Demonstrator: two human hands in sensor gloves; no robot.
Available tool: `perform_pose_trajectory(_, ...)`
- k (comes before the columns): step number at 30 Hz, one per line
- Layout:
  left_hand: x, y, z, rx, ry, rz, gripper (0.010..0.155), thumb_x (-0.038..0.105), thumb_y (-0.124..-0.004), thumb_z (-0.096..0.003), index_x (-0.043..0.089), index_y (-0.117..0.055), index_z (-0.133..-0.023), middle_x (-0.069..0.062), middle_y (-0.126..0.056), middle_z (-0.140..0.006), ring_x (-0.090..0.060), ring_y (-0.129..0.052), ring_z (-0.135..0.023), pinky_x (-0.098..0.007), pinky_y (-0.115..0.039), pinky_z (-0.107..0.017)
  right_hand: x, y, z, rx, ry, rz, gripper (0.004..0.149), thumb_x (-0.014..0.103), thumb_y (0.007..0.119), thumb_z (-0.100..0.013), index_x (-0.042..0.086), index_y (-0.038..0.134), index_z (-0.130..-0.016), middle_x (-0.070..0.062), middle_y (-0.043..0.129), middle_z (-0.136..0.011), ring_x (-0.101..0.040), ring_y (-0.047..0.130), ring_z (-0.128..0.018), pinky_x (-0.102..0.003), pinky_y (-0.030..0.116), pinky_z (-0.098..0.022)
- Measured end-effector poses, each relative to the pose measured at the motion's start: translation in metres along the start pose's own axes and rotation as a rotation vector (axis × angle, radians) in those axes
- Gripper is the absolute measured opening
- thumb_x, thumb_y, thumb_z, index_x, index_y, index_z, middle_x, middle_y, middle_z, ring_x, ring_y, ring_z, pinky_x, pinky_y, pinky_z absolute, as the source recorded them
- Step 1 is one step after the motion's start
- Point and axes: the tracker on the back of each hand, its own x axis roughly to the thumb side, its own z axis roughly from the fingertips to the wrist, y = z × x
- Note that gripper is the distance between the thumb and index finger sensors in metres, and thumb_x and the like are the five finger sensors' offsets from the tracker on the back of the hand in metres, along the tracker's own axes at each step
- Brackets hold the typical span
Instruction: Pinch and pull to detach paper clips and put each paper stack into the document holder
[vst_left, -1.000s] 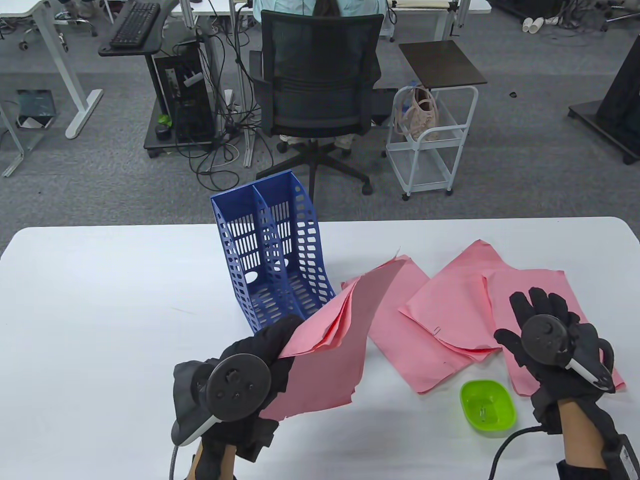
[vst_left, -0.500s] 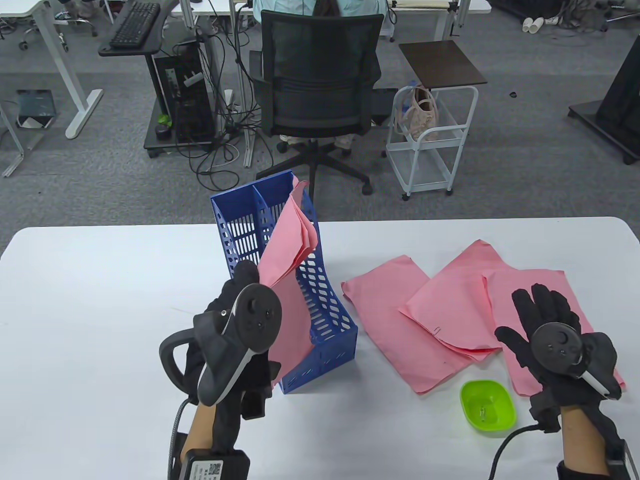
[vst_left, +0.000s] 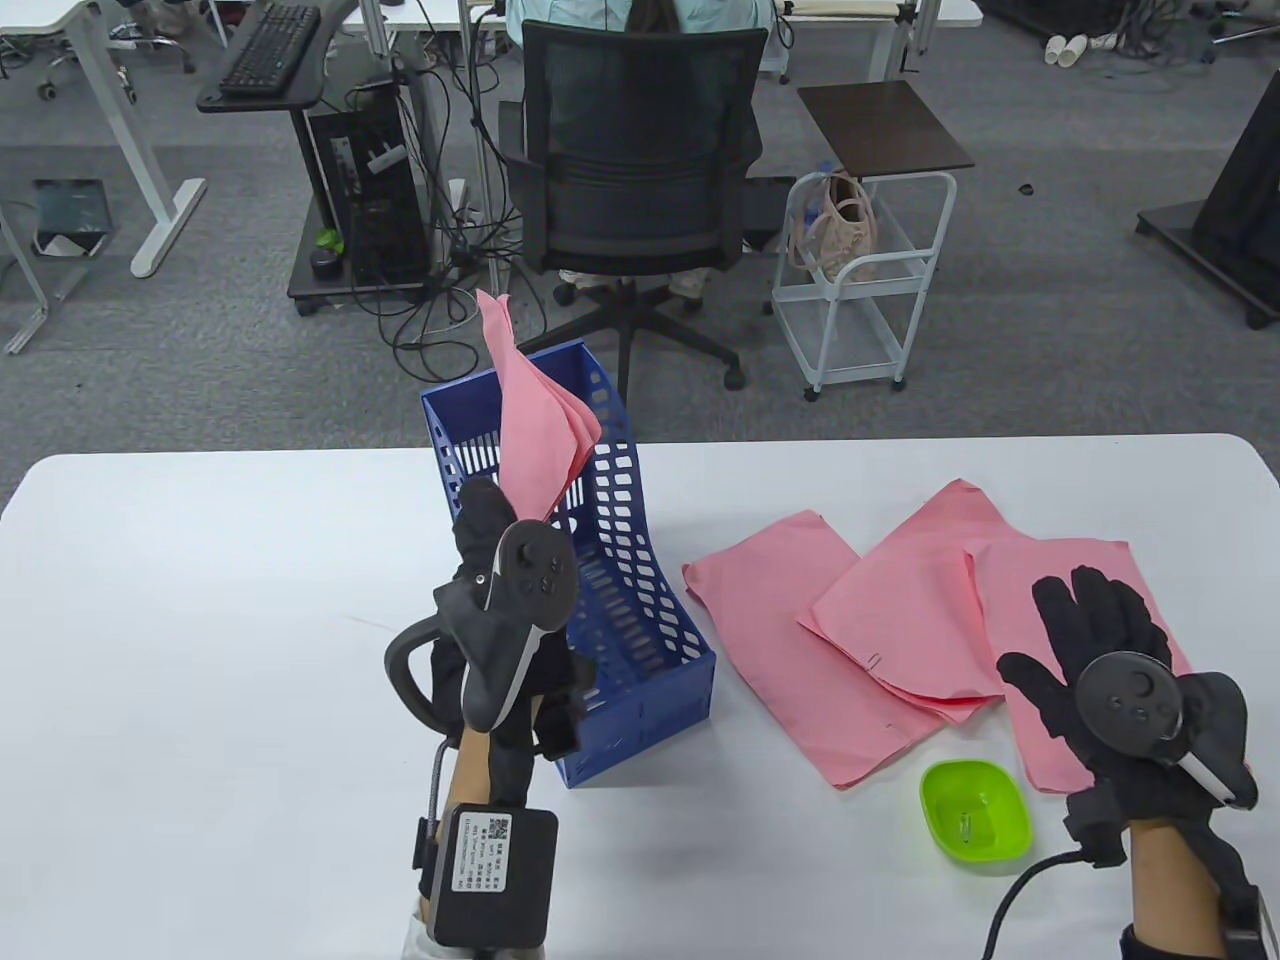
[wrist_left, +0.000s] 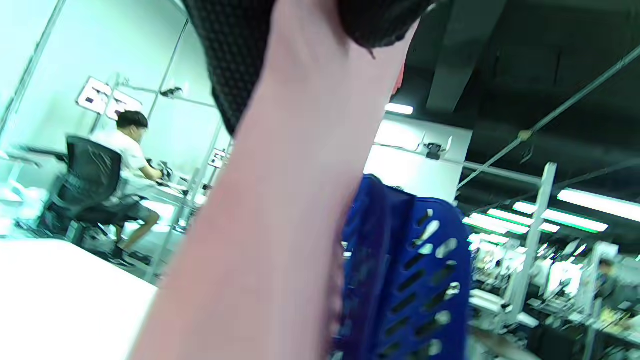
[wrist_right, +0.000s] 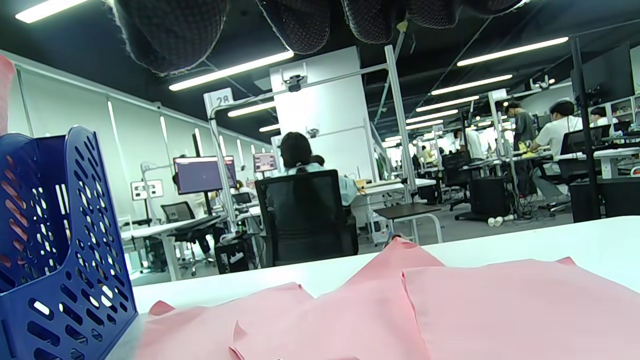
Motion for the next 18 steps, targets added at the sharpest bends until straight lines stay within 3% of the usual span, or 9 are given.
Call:
perform_pose_trajectory(6, -0.017, -0.048, 0.007, -0.026, -0.017, 0.197, 0.063, 0.020, -0.061, -0.0591, 0.001, -0.035, -0.114, -0.026, -0.061, -0.109, -0.033, -0.097, -0.080, -0.035, -0.090, -0.057, 0.000, 0.000, 0.001, 0.002, 0.001, 0.008, 0.077, 0.050, 0.060, -0.058, 0.011, 0.033, -0.119, -0.034, 0.025, -0.123, -0.063, 0.026, -0.108, -0.070, 0.033, -0.078)
perform_pose_trajectory(11, -0.033, -0.081, 0.015, -0.023, -0.007, 0.240, 0.065, 0.019, -0.059, -0.0586, -0.001, -0.030, -0.113, -0.028, -0.057, -0.108, -0.034, -0.095, -0.082, -0.036, -0.089, -0.058, 0.001, 0.000, 0.000, 0.003, -0.002, 0.008, 0.077, 0.050, 0.060, -0.058, 0.010, 0.033, -0.119, -0.034, 0.025, -0.123, -0.063, 0.025, -0.108, -0.070, 0.033, -0.078)
perform_pose_trajectory(18, -0.044, -0.113, 0.020, -0.110, -0.007, 0.229, 0.068, 0.022, -0.061, -0.0582, -0.001, -0.030, -0.114, -0.027, -0.058, -0.109, -0.034, -0.093, -0.084, -0.036, -0.088, -0.060, 0.002, 0.002, 0.000, 0.015, -0.003, 0.028, 0.077, 0.050, 0.060, -0.058, 0.011, 0.033, -0.119, -0.034, 0.025, -0.123, -0.063, 0.025, -0.108, -0.070, 0.033, -0.078)
